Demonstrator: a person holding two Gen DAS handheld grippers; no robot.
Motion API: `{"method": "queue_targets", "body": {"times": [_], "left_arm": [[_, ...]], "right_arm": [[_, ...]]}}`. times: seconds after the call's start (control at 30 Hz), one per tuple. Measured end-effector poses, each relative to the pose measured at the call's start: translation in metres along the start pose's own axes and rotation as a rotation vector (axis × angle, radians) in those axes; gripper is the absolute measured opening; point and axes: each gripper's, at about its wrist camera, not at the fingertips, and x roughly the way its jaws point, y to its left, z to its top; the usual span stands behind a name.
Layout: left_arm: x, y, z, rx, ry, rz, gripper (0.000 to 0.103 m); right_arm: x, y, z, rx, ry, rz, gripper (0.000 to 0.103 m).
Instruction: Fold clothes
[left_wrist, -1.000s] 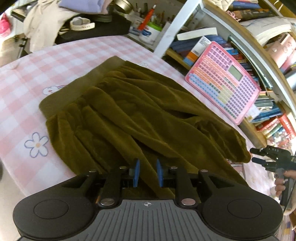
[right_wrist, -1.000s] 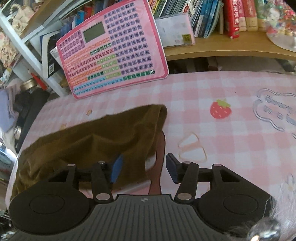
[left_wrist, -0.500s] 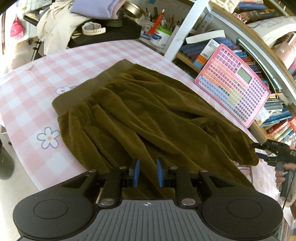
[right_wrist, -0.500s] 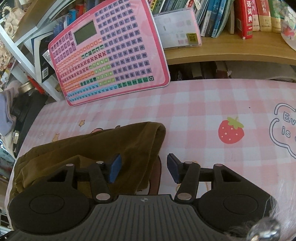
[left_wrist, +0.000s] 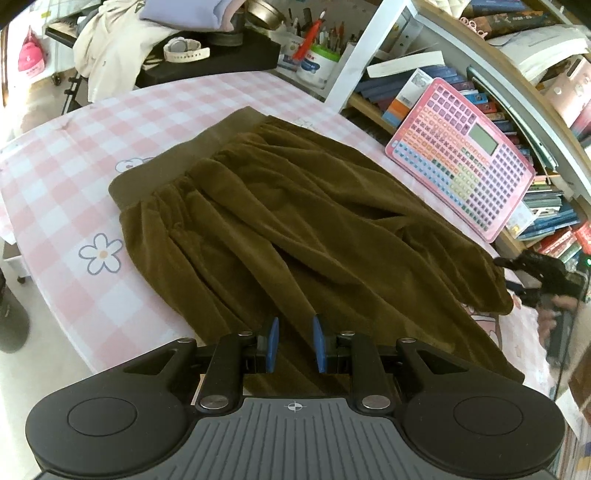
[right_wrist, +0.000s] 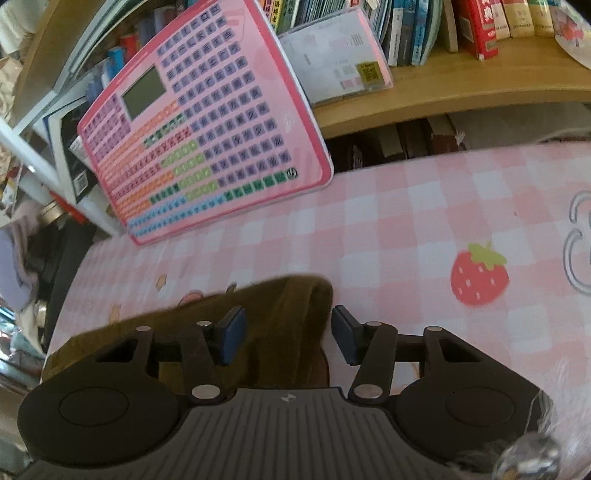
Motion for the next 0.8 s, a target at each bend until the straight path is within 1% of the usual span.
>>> {"method": "queue_targets", "body": {"times": [0.03,0.07,0.1,0.13,0.17,0.23,0.33,0.37,0.43,0.47,0.53,0.6,0.63,0.7,0.73,0.8], "left_arm": [[0.0,0.0,-0.001,0.001,0.003,0.001,0.022],[-0.001,0.0,-0.002,0.002,0.005,0.002,0.022],[-0.001,0.0,-0.003,0.002,0.007,0.002,0.021],[-0.003,0.001,-0.003,0.001,0.008,0.0,0.022],[-0.003,0.001,-0.004,0.001,0.008,-0.002,0.022],[-0.004,0.003,-0.004,-0.001,0.007,0.001,0.022],[-0.002,0.005,-0.003,-0.014,0.005,-0.002,0.022],[-0.001,0.006,-0.002,-0.017,0.005,-0.006,0.022],[0.003,0.005,-0.002,-0.022,0.009,-0.017,0.021],[0.005,0.004,-0.002,-0.019,0.014,-0.025,0.022],[0.011,0.001,-0.001,-0.013,0.025,-0.041,0.022],[0.016,-0.001,-0.001,-0.007,0.034,-0.057,0.021],[0.018,-0.003,0.0,-0.005,0.036,-0.064,0.021],[0.02,-0.006,0.0,0.002,0.038,-0.074,0.022],[0.02,-0.007,0.001,0.005,0.039,-0.079,0.022],[0.019,-0.006,0.001,0.0,0.037,-0.077,0.022]], "right_arm": [[0.003,0.001,0.002,-0.004,-0.002,-0.012,0.043],[0.005,0.002,0.004,-0.008,-0.003,-0.023,0.037],[0.006,0.003,0.005,-0.012,0.0,-0.026,0.025],[0.007,0.004,0.005,-0.017,0.005,-0.026,0.018],[0.007,0.005,0.005,-0.022,0.01,-0.021,0.006],[-0.006,0.008,0.004,-0.018,-0.009,0.016,0.004],[-0.03,0.014,0.003,-0.007,-0.05,0.08,0.003],[-0.041,0.017,0.001,-0.003,-0.067,0.113,0.003],[-0.072,0.026,-0.005,-0.003,-0.101,0.219,0.003],[-0.091,0.034,-0.009,-0.023,-0.117,0.279,0.003],[-0.13,0.054,-0.014,-0.089,-0.15,0.41,0.003],[-0.165,0.073,-0.015,-0.153,-0.189,0.561,0.003],[-0.176,0.079,-0.013,-0.169,-0.215,0.611,0.003],[-0.19,0.088,-0.006,-0.189,-0.267,0.663,0.003],[-0.19,0.091,-0.001,-0.192,-0.284,0.641,0.003],[-0.172,0.092,0.01,-0.225,-0.314,0.463,0.003]]}}
